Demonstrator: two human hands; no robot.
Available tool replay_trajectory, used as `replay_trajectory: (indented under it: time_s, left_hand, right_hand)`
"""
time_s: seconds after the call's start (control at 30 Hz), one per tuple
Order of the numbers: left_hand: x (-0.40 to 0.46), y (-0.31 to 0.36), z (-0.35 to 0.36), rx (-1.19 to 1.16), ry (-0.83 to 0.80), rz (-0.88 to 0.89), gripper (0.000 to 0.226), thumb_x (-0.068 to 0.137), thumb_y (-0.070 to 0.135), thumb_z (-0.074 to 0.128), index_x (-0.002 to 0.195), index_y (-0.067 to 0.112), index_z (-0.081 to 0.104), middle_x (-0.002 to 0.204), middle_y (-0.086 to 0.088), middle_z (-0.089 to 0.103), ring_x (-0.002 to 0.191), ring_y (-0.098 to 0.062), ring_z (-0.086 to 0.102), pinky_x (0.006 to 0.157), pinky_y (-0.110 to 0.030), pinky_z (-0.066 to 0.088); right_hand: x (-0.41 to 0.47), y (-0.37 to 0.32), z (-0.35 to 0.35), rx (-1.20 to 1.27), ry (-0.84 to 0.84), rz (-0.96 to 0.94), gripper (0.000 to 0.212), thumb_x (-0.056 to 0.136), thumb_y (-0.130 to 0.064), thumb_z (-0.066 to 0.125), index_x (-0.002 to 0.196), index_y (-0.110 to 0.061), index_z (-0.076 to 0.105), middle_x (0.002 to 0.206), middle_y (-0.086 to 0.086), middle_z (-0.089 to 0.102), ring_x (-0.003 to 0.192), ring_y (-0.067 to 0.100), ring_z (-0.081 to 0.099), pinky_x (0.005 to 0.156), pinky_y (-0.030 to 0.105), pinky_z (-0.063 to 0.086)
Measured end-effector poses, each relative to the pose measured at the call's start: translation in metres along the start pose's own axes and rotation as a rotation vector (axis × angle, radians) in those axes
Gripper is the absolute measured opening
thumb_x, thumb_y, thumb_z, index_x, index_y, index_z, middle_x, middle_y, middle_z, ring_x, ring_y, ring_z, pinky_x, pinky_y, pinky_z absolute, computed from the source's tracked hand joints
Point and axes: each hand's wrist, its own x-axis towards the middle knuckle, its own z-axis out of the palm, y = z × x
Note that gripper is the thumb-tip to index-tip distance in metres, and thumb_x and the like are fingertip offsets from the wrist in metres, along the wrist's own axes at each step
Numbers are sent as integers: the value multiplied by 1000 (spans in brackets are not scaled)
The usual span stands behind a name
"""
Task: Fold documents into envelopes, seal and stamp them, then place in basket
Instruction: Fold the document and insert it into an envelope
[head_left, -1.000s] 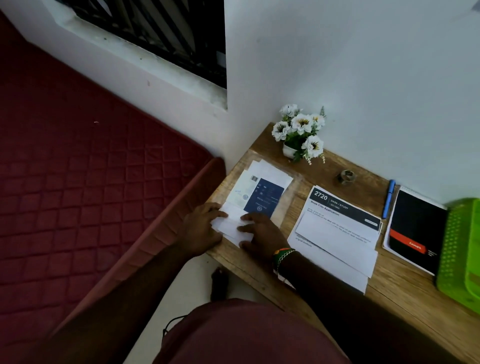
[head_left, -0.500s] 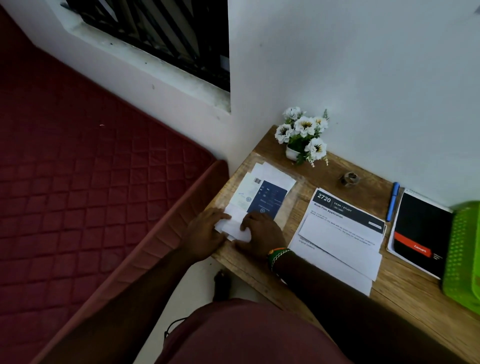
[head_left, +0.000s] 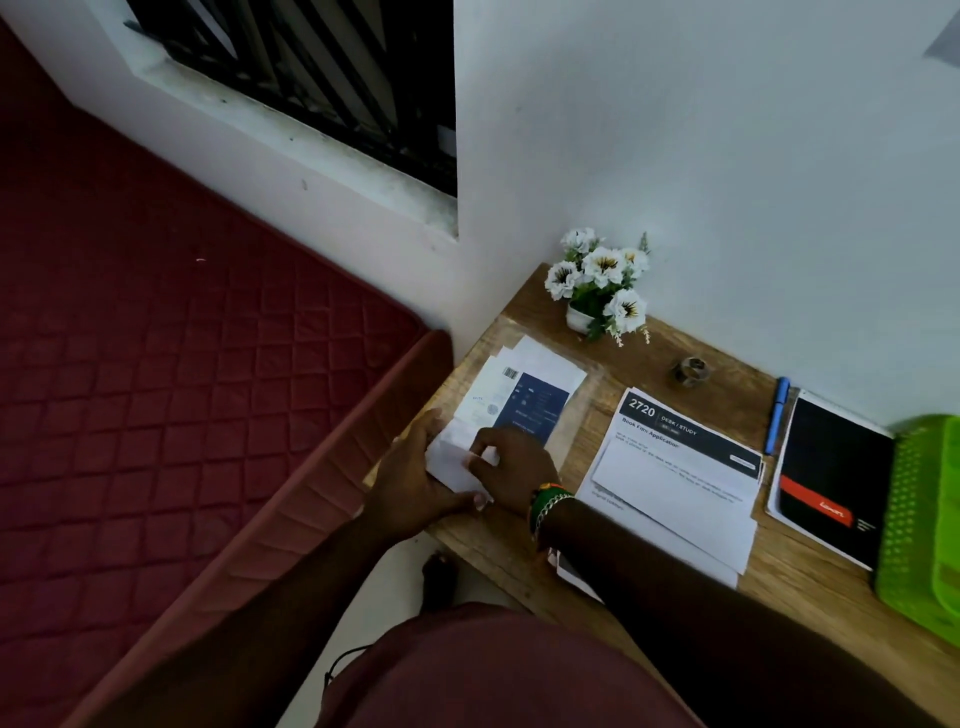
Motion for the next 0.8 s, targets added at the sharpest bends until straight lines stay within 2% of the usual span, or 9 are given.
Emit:
replay_trajectory:
  time_s: [0.07, 0.13, 0.2, 0.27, 0.37, 0.47, 0.6, 0.73, 0.8]
  left_hand:
    - [-3, 0, 4, -6, 24, -12, 119, 44, 70, 90, 144, 32, 38, 137, 15, 56, 126, -4, 54, 103, -41, 49]
    - [-3, 4, 6, 39, 48, 4, 120, 46, 72, 87, 146, 32, 35, 142, 15, 52, 134, -6, 48, 111, -48, 40]
    - [-4, 12, 8, 121, 76, 20, 128, 47, 80, 80, 152, 29, 27, 153, 12, 40, 147, -12, 30, 124, -51, 11]
    - [-8, 29, 7, 216, 120, 57, 136, 48, 80, 76, 156, 23, 17, 159, 9, 29, 152, -12, 16, 122, -37, -12]
    - [-10, 61, 1, 192, 175, 109, 124, 52, 71, 77, 153, 23, 23, 151, 5, 39, 142, -15, 34, 125, -44, 12]
    - [-7, 92, -3, 238, 236, 185, 104, 61, 74, 66, 148, 28, 33, 136, 1, 49, 125, -22, 49, 104, -51, 43]
    - [3, 144, -13, 478, 140, 185, 121, 45, 73, 67, 151, 36, 21, 134, -1, 46, 120, -25, 44, 96, -44, 44]
    - [18, 181, -8, 725, 75, 287, 130, 49, 74, 70, 156, 33, 9, 141, -2, 37, 124, -27, 36, 100, -45, 37]
    - [25, 194, 6, 774, 33, 381, 129, 50, 71, 71, 156, 32, 8, 143, 0, 36, 124, -26, 35, 102, -46, 35]
  right_hand:
    - [-3, -7, -2, 200, -48, 0, 17, 95, -28, 63, 96, -12, 67, 102, -2, 60, 74, 4, 54, 57, 5, 38]
    - [-5, -10, -5, 399, -72, -5, 18, 94, -22, 66, 94, -5, 69, 90, -8, 61, 75, 4, 56, 59, 6, 43]
    - [-6, -11, -10, 554, -90, -10, 14, 93, -20, 68, 90, -7, 71, 86, -10, 65, 81, 2, 59, 69, 12, 46]
    - [-6, -9, -17, 705, -108, 7, 12, 94, -22, 67, 87, -13, 72, 87, -6, 69, 84, 9, 63, 79, 22, 48]
    - [-9, -7, -32, 951, -102, 35, 14, 93, -22, 68, 82, -15, 72, 90, 4, 71, 89, 19, 63, 85, 34, 49]
    - [-18, -13, -55, 1045, -35, 20, 16, 92, -26, 68, 85, -13, 74, 88, 12, 68, 85, 24, 60, 77, 34, 49]
    - [-37, -19, -92, 1101, 93, -4, 18, 92, -16, 69, 103, -1, 69, 84, 5, 71, 71, 13, 65, 57, 20, 49]
    - [-54, -9, -116, 1005, 249, -32, 37, 79, -16, 83, 113, -17, 70, 109, 2, 74, 101, 22, 71, 80, 42, 60]
    - [-66, 2, -127, 970, 368, 8, 41, 77, -13, 85, 114, -19, 68, 109, 3, 74, 101, 24, 71, 80, 52, 60]
